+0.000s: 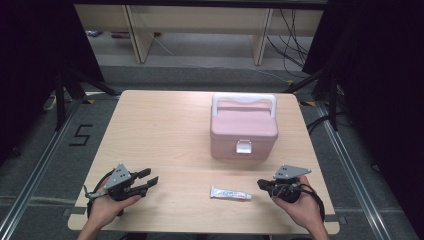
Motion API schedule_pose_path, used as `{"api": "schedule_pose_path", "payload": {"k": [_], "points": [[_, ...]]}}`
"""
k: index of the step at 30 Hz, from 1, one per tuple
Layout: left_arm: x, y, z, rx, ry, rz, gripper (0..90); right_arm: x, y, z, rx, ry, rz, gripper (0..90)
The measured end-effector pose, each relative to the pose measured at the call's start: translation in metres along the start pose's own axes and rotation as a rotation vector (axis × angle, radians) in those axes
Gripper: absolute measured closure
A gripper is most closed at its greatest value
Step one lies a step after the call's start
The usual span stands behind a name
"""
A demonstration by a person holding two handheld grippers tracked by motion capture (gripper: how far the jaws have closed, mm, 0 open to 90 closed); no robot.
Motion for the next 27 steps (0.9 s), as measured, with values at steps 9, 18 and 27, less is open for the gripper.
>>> {"api": "schedule_pose_path", "payload": {"k": [9, 18, 27], "points": [[0.019, -0.001, -0.015, -0.057, 0.032, -0.001, 75.4, -0.001, 0.028, -0.012, 0.095, 0.067, 0.103, 90.0], [0.044, 0.011, -0.046, 0.014, 0.044, 0.048, 83.7, -0.007, 0.054, -0.028, 0.170, 0.133, 0.211, 90.0], [0.096, 0.016, -0.089, -0.012, 0.018, 0.087, 85.7, 0.001, 0.100, -0.059, 0.174, 0.111, 0.328, 90.0]]}}
Point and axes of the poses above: each handheld gripper's, and its own axes: x roughly forward along the jaws, z roughly out of its underside, y roughly to its right, the point moved 7 cm from there along x, roughly forward along the jaws, and after that the axes turned 4 degrees about z, right-handed, at the moved point
